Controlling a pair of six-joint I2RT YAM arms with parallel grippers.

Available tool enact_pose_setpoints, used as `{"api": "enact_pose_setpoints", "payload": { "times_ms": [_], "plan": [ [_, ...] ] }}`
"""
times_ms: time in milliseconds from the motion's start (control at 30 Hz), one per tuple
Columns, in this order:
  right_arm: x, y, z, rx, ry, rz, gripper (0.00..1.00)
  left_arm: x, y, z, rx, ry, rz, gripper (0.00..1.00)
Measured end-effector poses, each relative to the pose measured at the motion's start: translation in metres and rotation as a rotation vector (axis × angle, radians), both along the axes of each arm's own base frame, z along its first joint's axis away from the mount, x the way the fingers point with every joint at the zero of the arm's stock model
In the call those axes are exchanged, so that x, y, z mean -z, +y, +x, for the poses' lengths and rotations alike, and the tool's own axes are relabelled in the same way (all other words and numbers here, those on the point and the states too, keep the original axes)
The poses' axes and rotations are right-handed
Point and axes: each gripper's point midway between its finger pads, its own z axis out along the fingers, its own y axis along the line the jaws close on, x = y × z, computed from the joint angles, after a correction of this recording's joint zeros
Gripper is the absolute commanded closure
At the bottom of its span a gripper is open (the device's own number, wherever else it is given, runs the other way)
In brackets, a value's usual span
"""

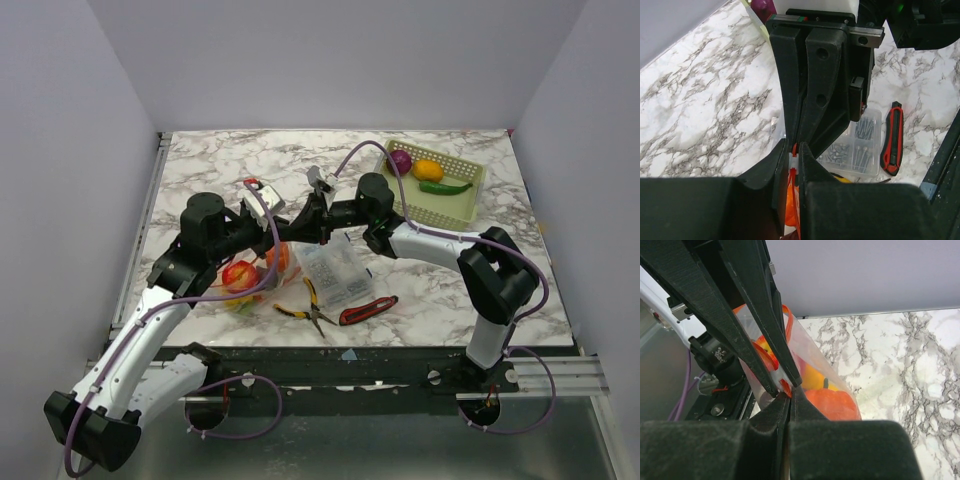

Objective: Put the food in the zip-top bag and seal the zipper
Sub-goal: Zip the zipper food storage bag at the center of the board.

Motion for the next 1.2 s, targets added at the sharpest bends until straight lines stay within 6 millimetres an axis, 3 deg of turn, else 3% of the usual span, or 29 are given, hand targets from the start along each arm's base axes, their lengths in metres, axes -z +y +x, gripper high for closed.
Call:
{"api": "enact_pose_setpoints", "payload": {
  "times_ms": [67, 233, 467, 767, 1200],
  "plan": [
    [0.000, 0.000, 0.000, 0.003, 0.015, -0.002, 1.00, 0.000, 0.000, 0.000, 0.001, 0.000, 0.003, 0.93],
    [-0.001, 0.000, -0.001, 0.004, 0.056, -0.009, 1.00, -0.001, 0.001, -0.002, 0.000, 0.001, 0.005, 0.81],
    [-0.005, 0.000, -0.002, 0.003, 0.073, 0.003, 1.00, -0.002, 0.004, -0.004, -0.007, -0.003, 0.008, 0.78],
    [-0.006, 0.000, -0.001, 0.010, 0.079, 0.004, 1.00, 0.000, 0.006, -0.003, -0.023, -0.004, 0.017, 1.00],
    [-0.015, -0.004, 0.004, 0.133, 0.266, 0.123, 1.00, 0.001, 0.014, -0.004, -0.076, 0.018, 0.016, 1.00]
  ]
}}
